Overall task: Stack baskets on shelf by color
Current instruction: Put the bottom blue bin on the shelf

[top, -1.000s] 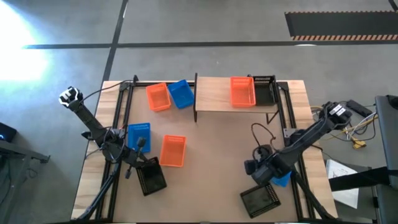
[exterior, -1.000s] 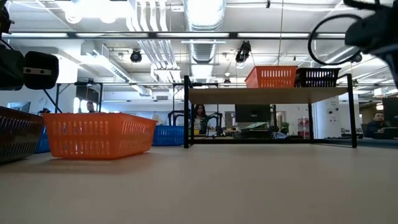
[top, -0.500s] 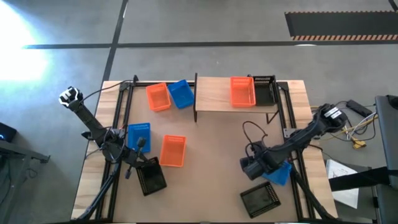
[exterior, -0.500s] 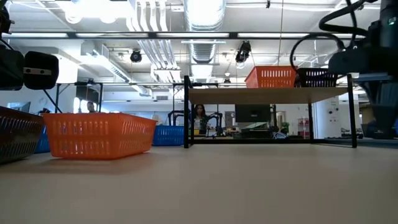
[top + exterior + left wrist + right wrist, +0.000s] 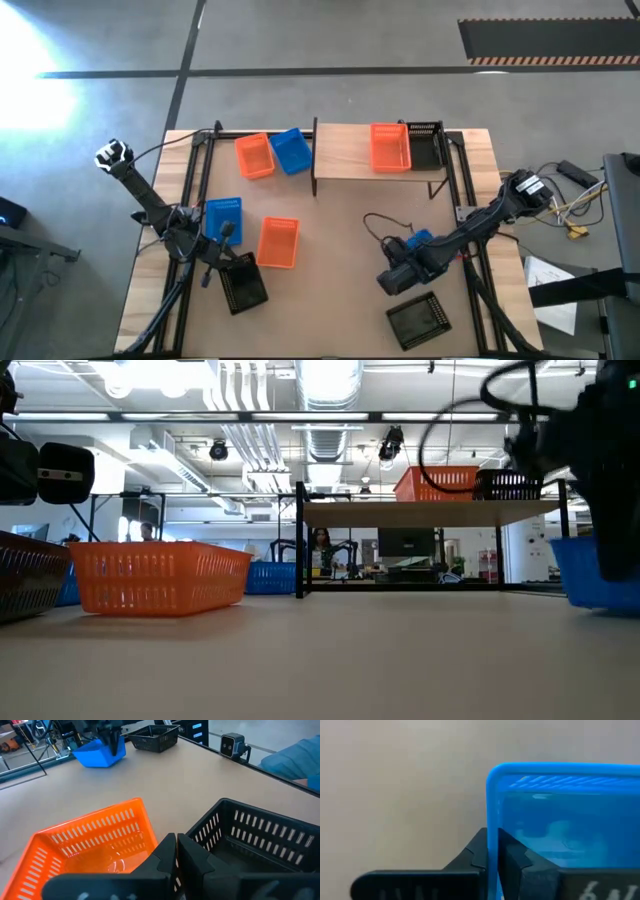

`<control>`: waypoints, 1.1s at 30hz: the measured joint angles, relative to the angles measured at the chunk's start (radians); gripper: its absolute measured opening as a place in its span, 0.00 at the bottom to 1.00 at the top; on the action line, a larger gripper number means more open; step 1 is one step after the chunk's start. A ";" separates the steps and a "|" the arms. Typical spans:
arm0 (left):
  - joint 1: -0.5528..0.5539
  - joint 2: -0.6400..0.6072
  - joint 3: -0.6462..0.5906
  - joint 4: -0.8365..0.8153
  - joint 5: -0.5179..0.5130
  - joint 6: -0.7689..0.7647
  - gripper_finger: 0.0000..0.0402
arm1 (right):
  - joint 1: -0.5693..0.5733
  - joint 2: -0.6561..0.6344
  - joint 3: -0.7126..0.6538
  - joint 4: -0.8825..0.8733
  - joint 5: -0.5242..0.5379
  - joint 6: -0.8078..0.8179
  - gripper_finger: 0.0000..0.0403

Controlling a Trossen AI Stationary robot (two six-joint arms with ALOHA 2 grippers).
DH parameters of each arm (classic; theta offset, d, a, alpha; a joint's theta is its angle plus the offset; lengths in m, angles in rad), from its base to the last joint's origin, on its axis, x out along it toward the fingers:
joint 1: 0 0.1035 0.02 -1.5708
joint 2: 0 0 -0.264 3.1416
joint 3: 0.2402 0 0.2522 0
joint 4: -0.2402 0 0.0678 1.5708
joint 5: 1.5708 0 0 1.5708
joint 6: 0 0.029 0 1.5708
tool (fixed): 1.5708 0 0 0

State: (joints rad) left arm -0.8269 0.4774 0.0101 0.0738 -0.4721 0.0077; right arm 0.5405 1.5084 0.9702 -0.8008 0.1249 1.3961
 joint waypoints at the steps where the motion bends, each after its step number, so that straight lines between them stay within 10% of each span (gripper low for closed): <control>1: 0.000 0.000 0.000 0.000 0.000 0.000 0.00 | 0.000 0.001 0.018 0.002 0.009 -0.055 0.03; 17: 0.000 0.000 0.000 0.000 0.000 0.000 0.00 | -0.179 0.001 0.462 0.031 0.320 -1.289 0.03; 33: 0.000 0.000 0.000 0.000 0.000 0.000 0.00 | -0.807 0.018 0.588 0.038 -0.079 -1.714 0.03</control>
State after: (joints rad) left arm -0.8270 0.4774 0.0099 0.0738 -0.4719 0.0074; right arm -0.2669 1.5269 1.5581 -0.7628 0.0459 -0.3176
